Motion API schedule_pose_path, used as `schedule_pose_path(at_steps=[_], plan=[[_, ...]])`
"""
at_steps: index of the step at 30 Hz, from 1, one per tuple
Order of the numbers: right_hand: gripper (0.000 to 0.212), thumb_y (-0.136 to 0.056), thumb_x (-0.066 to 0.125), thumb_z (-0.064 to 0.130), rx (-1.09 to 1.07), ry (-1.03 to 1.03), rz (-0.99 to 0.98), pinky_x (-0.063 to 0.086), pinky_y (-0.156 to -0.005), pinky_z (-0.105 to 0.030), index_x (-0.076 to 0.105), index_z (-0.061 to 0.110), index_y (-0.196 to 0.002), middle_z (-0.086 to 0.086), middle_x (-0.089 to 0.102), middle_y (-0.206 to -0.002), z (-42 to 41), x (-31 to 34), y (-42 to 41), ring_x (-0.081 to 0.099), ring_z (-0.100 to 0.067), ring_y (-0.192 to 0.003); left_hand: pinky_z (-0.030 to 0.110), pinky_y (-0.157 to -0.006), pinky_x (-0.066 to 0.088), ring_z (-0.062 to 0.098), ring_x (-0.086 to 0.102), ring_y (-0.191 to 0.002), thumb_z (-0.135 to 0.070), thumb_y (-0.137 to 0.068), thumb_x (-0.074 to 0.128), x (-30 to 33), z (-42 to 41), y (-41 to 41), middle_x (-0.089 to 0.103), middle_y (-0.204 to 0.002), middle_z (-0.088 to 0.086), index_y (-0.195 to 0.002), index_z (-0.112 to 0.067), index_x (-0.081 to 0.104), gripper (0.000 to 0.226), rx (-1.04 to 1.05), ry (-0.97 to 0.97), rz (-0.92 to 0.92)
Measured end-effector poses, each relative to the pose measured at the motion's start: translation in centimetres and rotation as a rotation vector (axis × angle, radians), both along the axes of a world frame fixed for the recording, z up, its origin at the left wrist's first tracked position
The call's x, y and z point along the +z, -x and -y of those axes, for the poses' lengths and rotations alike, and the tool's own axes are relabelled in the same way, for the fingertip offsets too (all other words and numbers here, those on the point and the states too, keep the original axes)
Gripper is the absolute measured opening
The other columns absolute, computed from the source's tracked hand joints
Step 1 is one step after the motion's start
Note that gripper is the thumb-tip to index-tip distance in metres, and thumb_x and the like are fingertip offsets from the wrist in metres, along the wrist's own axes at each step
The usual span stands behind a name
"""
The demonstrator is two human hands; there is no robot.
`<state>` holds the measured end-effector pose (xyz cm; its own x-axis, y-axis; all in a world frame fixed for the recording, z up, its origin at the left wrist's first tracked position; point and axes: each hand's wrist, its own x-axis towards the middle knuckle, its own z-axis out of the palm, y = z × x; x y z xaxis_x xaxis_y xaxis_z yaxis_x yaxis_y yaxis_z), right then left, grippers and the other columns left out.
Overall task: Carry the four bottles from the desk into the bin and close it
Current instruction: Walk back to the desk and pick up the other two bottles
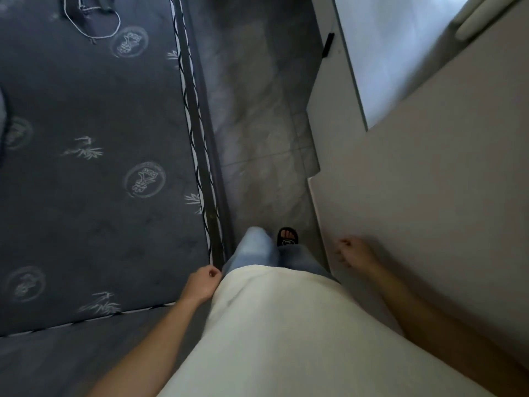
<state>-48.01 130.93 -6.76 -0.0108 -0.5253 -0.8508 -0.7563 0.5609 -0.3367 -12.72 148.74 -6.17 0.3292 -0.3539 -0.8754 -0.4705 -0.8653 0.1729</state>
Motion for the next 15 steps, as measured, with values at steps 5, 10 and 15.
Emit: schedule_pose_path(at_steps=[5,10,15], plan=[[0.015,-0.098,0.055,0.019,0.042,0.135,0.083,0.053,-0.064,-0.028,0.069,0.021,-0.094,0.001,0.068,-0.073,10.8,0.6,-7.2,0.065,-0.021,-0.067,0.035,-0.086,0.052,0.025,0.067,-0.101,-0.025,-0.102,0.052,-0.5,0.9,-2.6,0.075,-0.116,0.008,-0.111,-0.017,0.073,0.024,0.058,-0.127,-0.029],[0.014,-0.097,0.056,0.025,0.153,0.154,0.038,0.052,-0.064,-0.021,0.069,0.024,-0.101,0.007,0.071,-0.075,17.6,0.7,-12.1,0.068,-0.009,-0.065,0.035,-0.086,0.050,0.026,0.065,-0.102,-0.020,-0.101,0.054,-1.2,6.8,-7.2,0.073,-0.119,0.013,-0.110,-0.016,0.071,0.020,0.136,-0.118,-0.032],[0.019,-0.097,0.057,0.028,0.190,0.068,-0.051,0.059,-0.076,-0.032,0.071,0.021,-0.107,0.000,0.075,-0.088,20.5,0.1,-14.3,0.072,-0.012,-0.073,0.035,-0.089,0.051,0.030,0.068,-0.108,-0.018,-0.099,0.058,-1.0,17.0,-12.2,0.075,-0.114,0.014,-0.109,-0.008,0.076,0.022,0.154,-0.052,-0.059]])
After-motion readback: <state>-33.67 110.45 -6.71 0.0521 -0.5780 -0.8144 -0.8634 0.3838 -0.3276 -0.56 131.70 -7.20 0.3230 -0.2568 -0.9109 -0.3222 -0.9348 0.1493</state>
